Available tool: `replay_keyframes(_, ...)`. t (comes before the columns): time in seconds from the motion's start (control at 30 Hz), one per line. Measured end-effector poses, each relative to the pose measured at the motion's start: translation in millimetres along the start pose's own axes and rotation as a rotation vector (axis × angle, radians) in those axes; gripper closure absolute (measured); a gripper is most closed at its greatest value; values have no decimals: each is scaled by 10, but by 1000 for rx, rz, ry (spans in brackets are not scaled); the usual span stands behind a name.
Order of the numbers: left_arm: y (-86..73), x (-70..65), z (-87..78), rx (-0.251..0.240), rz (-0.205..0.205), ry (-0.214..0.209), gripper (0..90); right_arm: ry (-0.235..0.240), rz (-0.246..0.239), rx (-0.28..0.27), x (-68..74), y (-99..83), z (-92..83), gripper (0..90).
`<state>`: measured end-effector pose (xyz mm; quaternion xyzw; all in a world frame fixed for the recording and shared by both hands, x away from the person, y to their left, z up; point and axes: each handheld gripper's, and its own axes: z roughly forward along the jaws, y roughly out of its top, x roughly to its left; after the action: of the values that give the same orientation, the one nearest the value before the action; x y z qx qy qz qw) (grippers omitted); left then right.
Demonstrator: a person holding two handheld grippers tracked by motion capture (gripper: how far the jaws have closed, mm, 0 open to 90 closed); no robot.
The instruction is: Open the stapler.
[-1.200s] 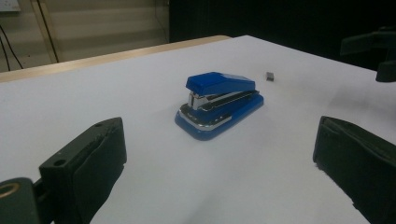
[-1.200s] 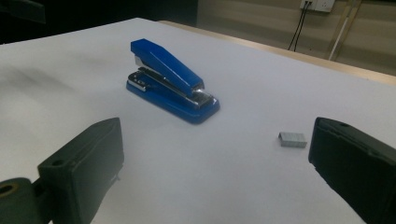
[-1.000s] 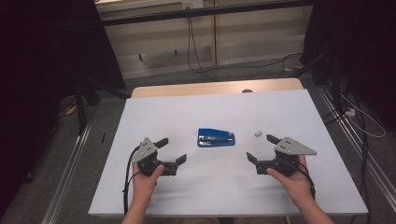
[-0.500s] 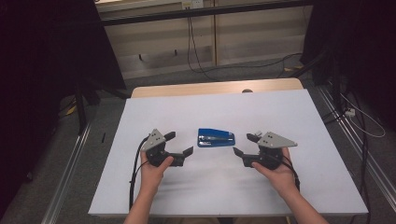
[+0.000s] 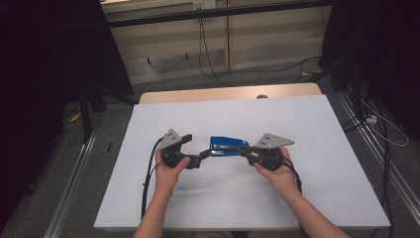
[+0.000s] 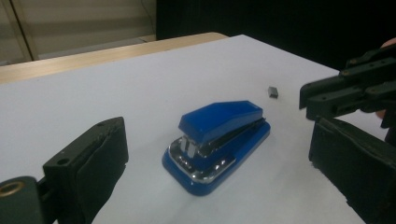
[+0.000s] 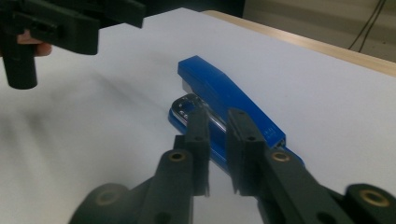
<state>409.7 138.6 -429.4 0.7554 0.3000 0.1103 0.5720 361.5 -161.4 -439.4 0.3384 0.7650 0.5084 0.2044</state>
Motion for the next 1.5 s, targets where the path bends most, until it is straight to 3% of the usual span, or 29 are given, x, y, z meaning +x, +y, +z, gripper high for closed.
replay_keyframes(0.07,30,26,42,2,-24,-27,50,6,-16,12,4,28,49,868)
replay_keyframes(0.17,69,61,96,25,-5,-15,50,24,-29,30,13,57,119,900)
replay_keyframes(0.23,73,95,133,9,-12,-12,54,24,-56,51,28,88,207,900)
replay_keyframes(0.33,80,154,175,40,-3,-2,51,22,-69,60,28,106,252,900)
replay_keyframes(0.4,76,199,206,33,-19,-4,51,18,-86,69,32,130,304,900)
replay_keyframes(0.57,55,250,228,60,-4,24,50,11,-127,90,55,170,416,900)
replay_keyframes(0.7,67,285,193,64,-22,56,56,1,-150,92,61,198,473,900)
replay_keyframes(0.83,74,308,156,69,-14,76,116,16,-160,111,76,191,554,900)
replay_keyframes(0.97,67,310,146,103,36,104,218,23,-198,147,130,151,664,900)
replay_keyframes(1.0,60,307,155,106,43,112,346,14,-222,163,146,128,711,900)
replay_keyframes(1.07,46,306,170,136,60,109,393,13,-228,166,150,121,725,900)
replay_keyframes(1.2,0,304,215,186,53,75,569,13,-251,184,154,88,787,900)
replay_keyframes(1.27,-26,298,240,210,72,77,670,10,-246,175,143,83,799,900)
replay_keyframes(1.4,-48,274,285,215,63,29,856,11,-244,163,148,64,803,900)
replay_keyframes(1.5,-65,261,325,229,54,-3,900,8,-241,170,154,73,804,900)
